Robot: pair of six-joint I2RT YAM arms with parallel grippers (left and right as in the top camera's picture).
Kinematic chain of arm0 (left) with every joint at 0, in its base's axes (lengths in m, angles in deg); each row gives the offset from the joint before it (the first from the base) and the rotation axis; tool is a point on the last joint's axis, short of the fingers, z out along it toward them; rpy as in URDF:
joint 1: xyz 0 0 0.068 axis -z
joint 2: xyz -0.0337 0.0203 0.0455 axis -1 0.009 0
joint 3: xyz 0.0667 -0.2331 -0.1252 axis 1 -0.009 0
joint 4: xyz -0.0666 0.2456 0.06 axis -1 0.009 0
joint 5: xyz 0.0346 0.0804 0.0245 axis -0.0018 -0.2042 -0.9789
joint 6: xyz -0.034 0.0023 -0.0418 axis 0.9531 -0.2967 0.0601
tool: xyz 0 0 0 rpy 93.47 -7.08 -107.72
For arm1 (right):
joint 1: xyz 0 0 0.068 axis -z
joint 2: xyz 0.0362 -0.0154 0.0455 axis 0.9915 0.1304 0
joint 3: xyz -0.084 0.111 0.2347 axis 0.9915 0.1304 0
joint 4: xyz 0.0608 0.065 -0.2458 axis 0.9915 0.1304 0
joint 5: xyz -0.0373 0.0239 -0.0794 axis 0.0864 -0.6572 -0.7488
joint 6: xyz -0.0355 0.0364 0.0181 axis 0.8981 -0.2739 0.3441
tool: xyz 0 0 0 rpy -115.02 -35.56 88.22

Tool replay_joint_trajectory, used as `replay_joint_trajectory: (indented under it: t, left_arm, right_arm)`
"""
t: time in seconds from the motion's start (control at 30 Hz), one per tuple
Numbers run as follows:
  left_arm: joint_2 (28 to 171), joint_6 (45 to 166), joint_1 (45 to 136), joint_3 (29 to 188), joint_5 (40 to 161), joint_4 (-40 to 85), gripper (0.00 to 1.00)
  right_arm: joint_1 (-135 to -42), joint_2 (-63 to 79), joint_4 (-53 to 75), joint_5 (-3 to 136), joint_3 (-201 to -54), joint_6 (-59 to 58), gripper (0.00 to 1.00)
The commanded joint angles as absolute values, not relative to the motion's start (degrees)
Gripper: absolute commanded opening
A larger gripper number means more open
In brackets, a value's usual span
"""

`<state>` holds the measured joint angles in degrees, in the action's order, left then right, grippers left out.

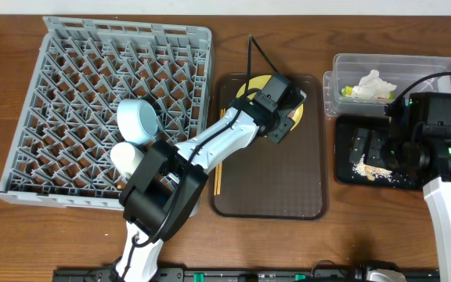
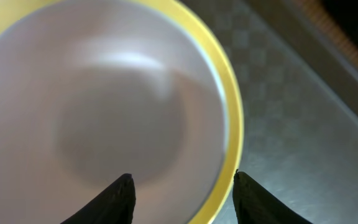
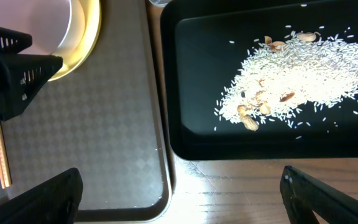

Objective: Sort waste into correct bins and load items into the dishwasher
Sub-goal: 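Reach the left gripper to the pink-white bowl on the yellow plate and grasp it, then lift the pink-white bowl with the left gripper and carry it to the rack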

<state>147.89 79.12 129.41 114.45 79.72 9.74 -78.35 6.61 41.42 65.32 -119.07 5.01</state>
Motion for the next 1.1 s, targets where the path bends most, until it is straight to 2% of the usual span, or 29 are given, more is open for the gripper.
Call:
replay_joint_trajectory:
  t: [0.0,0.17,0.27,0.37,0.57,0.67,0.73,1.07]
  left_arm:
    - [148.5,78.7,129.3,112.9,77.0,10.2,0.53]
    - [148.5,78.7,129.3,112.9,76.2,9.7,0.53]
    - [148.5,78.7,129.3,112.9,76.2,9.7,0.44]
    - [148.5,78.7,129.3,112.9,76.2,9.7,0.3]
    - [148.5,78.7,129.3,112.9,76.2,9.7,0.27]
    - [148.5,78.8,129.3,112.9,76.2,9.7,0.15]
    - [148.3,78.8,129.3,112.9,76.2,9.8,0.11]
    - [142.1,78.8,129.1,113.0,76.2,10.1,0.06]
  right_arm:
    - [-77.9,6.1,41.5,64.9,-120.0,5.5,0.99]
    - [-77.9,6.1,41.5,64.9,-120.0,5.5,0.99]
    - [-77.9,6.1,41.6,64.9,-120.0,5.5,0.99]
    - [-77.9,6.1,41.7,64.9,-120.0,5.5,0.99]
    - [-77.9,6.1,41.9,64.9,-120.0,5.5,0.99]
    - [-77.9,6.1,41.9,64.9,-120.0,5.5,0.99]
    - [-77.9,6.1,42.0,64.9,-120.0,5.5,0.99]
    - [-77.9,6.1,42.1,64.9,-120.0,5.5,0.99]
